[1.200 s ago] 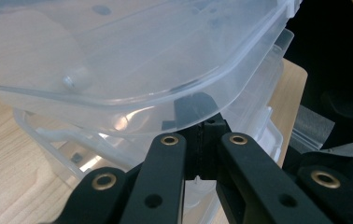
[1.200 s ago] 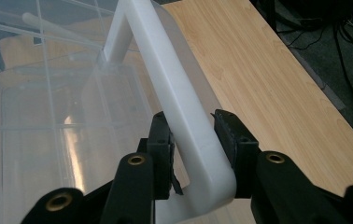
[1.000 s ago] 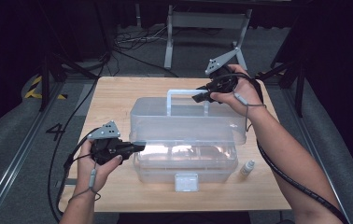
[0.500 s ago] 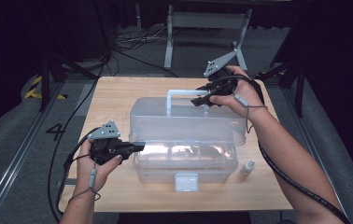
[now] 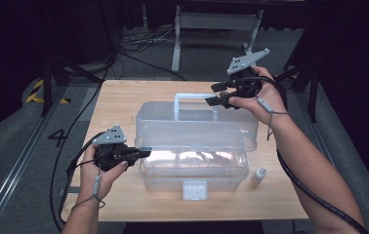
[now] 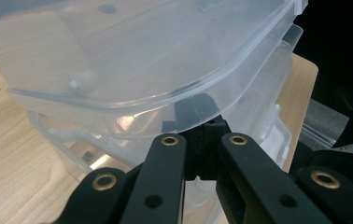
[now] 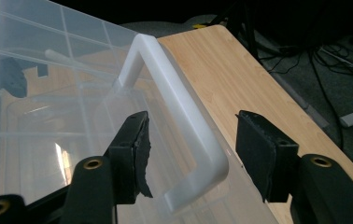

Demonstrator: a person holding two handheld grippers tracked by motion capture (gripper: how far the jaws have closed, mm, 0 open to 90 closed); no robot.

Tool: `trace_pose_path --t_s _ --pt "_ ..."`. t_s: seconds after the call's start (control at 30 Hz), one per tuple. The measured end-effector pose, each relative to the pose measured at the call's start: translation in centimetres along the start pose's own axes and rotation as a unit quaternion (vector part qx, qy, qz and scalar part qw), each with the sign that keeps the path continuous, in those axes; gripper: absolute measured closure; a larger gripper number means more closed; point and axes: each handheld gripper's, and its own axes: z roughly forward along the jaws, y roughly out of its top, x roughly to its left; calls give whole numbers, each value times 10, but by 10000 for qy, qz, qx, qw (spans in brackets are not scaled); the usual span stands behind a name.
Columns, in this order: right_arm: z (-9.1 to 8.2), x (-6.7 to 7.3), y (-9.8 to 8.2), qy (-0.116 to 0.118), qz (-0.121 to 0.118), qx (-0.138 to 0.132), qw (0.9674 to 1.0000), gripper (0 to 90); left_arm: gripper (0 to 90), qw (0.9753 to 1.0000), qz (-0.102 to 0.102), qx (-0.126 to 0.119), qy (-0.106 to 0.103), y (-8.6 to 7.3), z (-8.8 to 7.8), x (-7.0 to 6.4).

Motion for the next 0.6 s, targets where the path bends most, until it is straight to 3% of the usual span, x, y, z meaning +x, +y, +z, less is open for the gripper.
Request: trace_pose_path --t_s 0.37,0.6 --pt "-49 14 -17 -278 76 -228 9993 532 900 10000 -30 25 -16 2 0 1" --pt "-68 21 -31 -373 180 -245 9988 573 900 10000 -26 89 -21 3 0 0"
